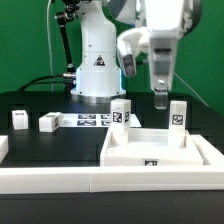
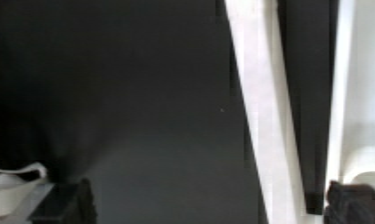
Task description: Assemble square table
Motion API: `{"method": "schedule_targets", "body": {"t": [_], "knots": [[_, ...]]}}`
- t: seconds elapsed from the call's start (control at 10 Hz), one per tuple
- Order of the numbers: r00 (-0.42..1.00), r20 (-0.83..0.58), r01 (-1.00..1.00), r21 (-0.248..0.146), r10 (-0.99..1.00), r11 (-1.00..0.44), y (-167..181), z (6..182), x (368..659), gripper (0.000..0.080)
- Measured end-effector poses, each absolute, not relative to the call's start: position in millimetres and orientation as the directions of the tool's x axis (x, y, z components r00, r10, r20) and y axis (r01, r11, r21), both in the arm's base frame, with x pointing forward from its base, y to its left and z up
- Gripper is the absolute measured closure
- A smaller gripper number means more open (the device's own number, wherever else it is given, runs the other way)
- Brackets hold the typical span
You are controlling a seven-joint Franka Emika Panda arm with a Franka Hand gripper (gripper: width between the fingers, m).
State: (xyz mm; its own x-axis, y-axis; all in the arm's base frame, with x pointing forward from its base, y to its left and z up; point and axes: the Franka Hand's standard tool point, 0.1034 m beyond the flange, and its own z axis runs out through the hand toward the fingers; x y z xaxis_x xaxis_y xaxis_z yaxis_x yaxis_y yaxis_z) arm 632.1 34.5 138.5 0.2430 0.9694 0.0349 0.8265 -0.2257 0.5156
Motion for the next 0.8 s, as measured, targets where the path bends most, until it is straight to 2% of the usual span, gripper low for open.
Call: {"method": "schedule_targets", "body": {"t": [0.1, 0.2, 0.4, 0.5, 0.6, 0.7, 0.8], "knots": [[0.252, 0.022, 0.827, 0.514, 0.967, -0.227, 11.8, 142.2, 621.9, 0.0150], [0.265, 0.035, 0.816, 0.525, 0.964, -0.244, 3.3, 142.5, 618.2, 0.0150], [0.282, 0.048, 0.811, 0.521, 0.958, -0.265, 7.1, 141.1, 619.1, 0.0150], [0.357, 0.095, 0.781, 0.515, 0.929, -0.353, 6.0, 141.0, 619.1, 0.0150], [0.441, 0.137, 0.746, 0.494, 0.887, -0.447, 1.2, 137.0, 615.2, 0.0150], [0.536, 0.158, 0.708, 0.452, 0.829, -0.543, -11.5, 129.2, 606.0, 0.0150], [0.607, 0.164, 0.672, 0.416, 0.777, -0.613, -28.9, 130.2, 600.7, 0.0150]]}}
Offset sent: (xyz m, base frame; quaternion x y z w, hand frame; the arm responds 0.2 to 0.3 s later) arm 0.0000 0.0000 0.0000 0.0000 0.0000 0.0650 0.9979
